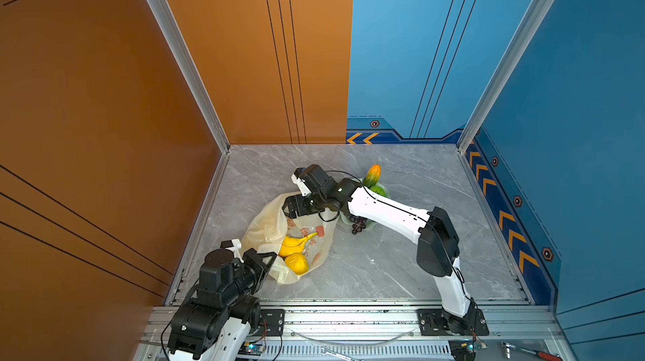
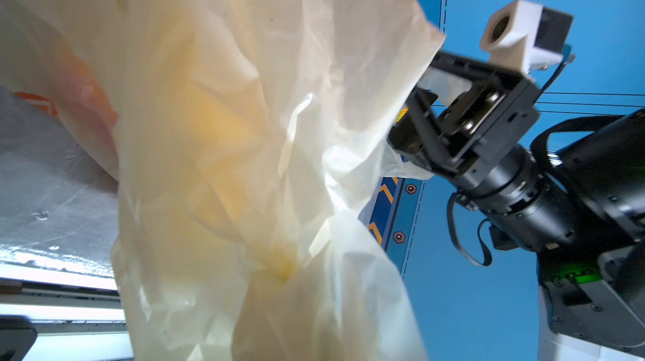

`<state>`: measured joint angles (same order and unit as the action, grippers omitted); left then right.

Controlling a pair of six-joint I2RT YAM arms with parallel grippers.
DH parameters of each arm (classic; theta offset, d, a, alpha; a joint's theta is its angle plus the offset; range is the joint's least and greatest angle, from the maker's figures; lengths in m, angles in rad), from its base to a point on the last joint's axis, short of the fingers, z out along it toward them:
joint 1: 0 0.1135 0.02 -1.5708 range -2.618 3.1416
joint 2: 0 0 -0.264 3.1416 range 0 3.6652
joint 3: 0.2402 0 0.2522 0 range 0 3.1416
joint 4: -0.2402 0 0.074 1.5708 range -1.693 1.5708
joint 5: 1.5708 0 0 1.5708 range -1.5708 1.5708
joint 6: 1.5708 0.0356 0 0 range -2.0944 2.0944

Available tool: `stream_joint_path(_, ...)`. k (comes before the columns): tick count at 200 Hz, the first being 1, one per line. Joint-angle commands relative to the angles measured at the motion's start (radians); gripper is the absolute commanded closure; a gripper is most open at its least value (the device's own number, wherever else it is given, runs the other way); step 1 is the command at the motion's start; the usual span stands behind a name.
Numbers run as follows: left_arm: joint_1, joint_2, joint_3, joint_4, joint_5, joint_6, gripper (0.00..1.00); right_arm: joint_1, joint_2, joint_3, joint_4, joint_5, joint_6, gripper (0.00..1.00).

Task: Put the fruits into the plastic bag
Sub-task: 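Withdraw the open right gripper up out of the bag mouth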

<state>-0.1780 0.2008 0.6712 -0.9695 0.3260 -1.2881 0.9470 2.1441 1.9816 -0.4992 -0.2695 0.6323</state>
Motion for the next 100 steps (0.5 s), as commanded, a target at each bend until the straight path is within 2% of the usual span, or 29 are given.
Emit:
stream_joint_path(1, -0.006, -0.008, -0.013, -0.011, -0.01, 0.015, 1.0, -0.021, 0.11, 0.113, 0.03, -0.023, 0.136, 0.17)
stream_joint_path(15, -0.005, -0.013, -0.019, -0.012, -0.016, 0.013, 1.0, -0.03, 0.131, 0.152, 0.026, -0.047, 0.149, 0.17)
stream_joint_path(32, -0.006, -0.014, -0.026, -0.008, -0.018, 0.009, 1.0, -0.044, 0.082, 0.12, 0.01, -0.052, 0.14, 0.16)
stream_joint_path(51, -0.006, -0.014, -0.032, -0.001, -0.02, 0.004, 1.0, -0.063, -0.029, 0.045, -0.015, -0.069, 0.1, 0.12)
stream_joint_path(60, -0.005, -0.012, -0.036, 0.007, -0.019, 0.002, 1.0, -0.073, -0.091, 0.01, -0.029, -0.093, 0.075, 0.0)
stream_joint_path(100, -0.006, 0.018, -0.038, 0.049, -0.014, 0.008, 1.0, -0.09, -0.347, -0.151, -0.086, -0.157, 0.043, 0.0)
